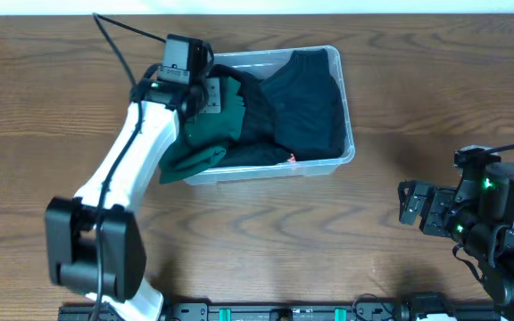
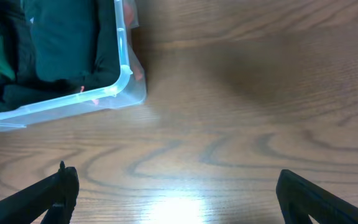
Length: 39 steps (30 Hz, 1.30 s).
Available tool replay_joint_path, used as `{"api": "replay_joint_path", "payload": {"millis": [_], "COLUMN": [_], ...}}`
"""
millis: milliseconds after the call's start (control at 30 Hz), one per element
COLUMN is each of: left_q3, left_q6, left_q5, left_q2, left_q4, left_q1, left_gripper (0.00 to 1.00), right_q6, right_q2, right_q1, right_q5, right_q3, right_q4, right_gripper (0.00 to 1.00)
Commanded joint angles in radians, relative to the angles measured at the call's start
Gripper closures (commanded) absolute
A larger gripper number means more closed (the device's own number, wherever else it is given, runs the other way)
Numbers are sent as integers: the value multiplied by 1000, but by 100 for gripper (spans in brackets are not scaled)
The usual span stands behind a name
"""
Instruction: Pack container
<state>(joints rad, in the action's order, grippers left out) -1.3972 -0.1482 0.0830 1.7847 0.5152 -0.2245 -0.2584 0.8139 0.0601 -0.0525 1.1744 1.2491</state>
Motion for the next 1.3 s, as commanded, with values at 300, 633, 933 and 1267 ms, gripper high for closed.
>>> {"api": "replay_joint_path", "payload": {"millis": [300,633,933,1267], "left_q3": [-5,-51,-51,-44], "left_q6": [21,21,21,21], "left_q5": [-50,-103,-103,-103], "left_q2": [95,-192,-529,-874], "left_q4": [-53,-46,206,481], "left_q1": [-1,-1,-1,-1], "left_gripper": [94,94,94,62], "right_q6": [13,13,13,13], "right_q2": [-2,-2,-2,-2], "right_q1": [-7,-7,-7,-7], "right_q5": [3,3,3,3], "right_q3": [-3,-3,-3,-3], "right_q4": [1,1,1,1], "right_gripper": [1,1,1,1]}}
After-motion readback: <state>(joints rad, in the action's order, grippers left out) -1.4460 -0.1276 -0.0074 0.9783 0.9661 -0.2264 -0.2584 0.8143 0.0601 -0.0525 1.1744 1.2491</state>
